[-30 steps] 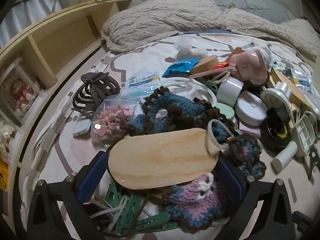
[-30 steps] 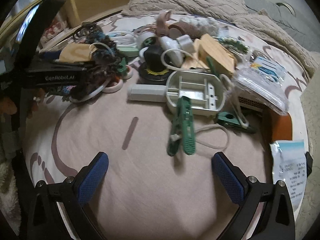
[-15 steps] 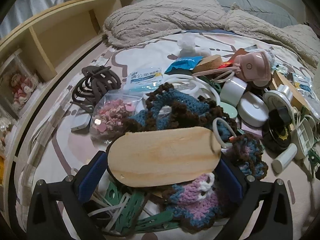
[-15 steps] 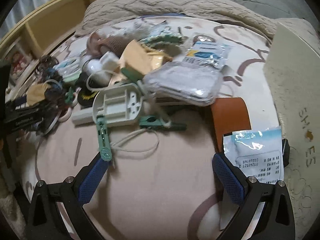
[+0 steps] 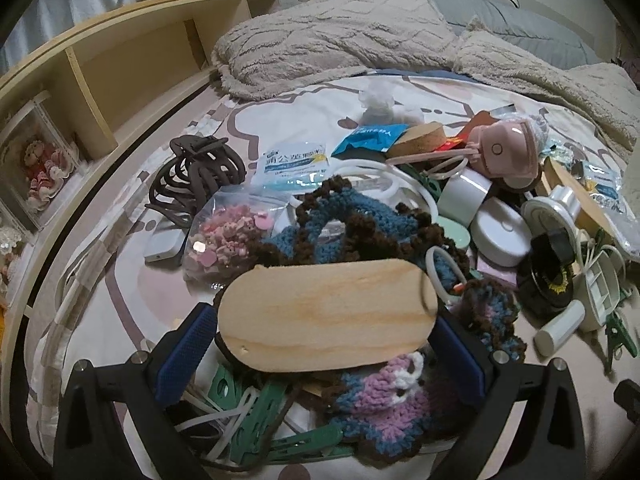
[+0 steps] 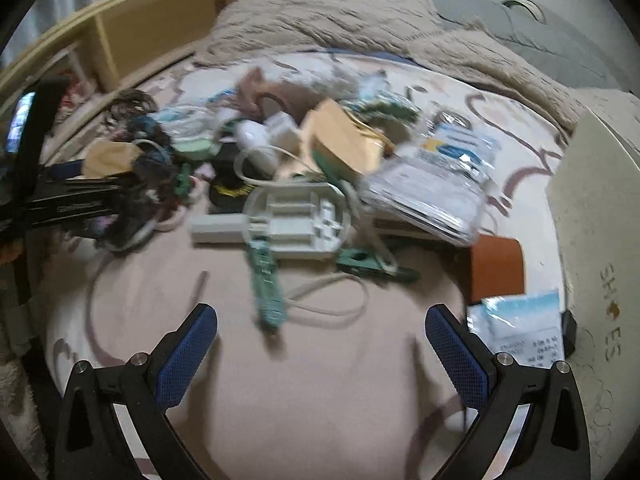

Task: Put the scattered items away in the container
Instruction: 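Grasp the green clothespin with the right gripper while the left gripper holds the board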

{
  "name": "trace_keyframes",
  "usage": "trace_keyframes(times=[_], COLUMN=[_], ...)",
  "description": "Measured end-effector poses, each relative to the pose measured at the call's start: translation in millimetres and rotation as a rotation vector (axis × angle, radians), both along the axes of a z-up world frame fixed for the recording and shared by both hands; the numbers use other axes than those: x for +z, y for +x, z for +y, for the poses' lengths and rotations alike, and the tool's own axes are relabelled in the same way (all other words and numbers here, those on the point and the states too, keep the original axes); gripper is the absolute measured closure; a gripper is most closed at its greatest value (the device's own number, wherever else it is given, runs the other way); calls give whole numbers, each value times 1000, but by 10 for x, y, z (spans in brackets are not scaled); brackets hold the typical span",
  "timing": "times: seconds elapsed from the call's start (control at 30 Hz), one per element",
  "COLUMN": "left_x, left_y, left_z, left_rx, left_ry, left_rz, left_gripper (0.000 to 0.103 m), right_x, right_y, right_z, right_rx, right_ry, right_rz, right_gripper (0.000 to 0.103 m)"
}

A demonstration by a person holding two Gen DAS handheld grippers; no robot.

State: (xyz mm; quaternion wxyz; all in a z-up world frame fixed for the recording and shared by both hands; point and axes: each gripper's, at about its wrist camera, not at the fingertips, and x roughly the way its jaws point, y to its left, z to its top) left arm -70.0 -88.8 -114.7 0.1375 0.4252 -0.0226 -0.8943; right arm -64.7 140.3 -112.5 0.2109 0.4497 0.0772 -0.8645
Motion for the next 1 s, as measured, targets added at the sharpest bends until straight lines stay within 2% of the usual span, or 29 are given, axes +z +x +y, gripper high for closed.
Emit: trace_keyframes(times=[0.13, 0.23, 0.4, 0.53, 0.6, 0.7, 0.83, 1.0], left_x=[22, 19, 18, 20, 21, 20, 42, 90], left_y=[5, 1, 1, 5, 5, 3, 26, 61], left_z=[25, 35, 32, 34, 37, 36, 6, -45], left_rx=[-5, -10, -13, -13, -13, -12, 7, 30], left_ry=[-4, -3, 13, 13, 12, 13, 35, 63], left_rz=[17, 18, 20, 20, 20, 20, 36, 58], left_gripper=[4, 7, 7, 7, 8, 8, 8, 8], right_x=[44, 74, 25, -42, -75, -97, -104, -68], right_y=[22, 58, 50, 20, -5, -11, -26, -3], right_z=[-36, -86, -137, -149, -134, -127, -106, -109], right_rx=[11, 21, 56, 57, 54, 59, 59, 69], right_ry=[-39, -40, -53, -48, -56, -61, -87, -102], right_rz=[27, 84, 64, 31, 13, 4, -19, -5], right_gripper=[0, 0, 2, 40, 49, 55, 70, 75])
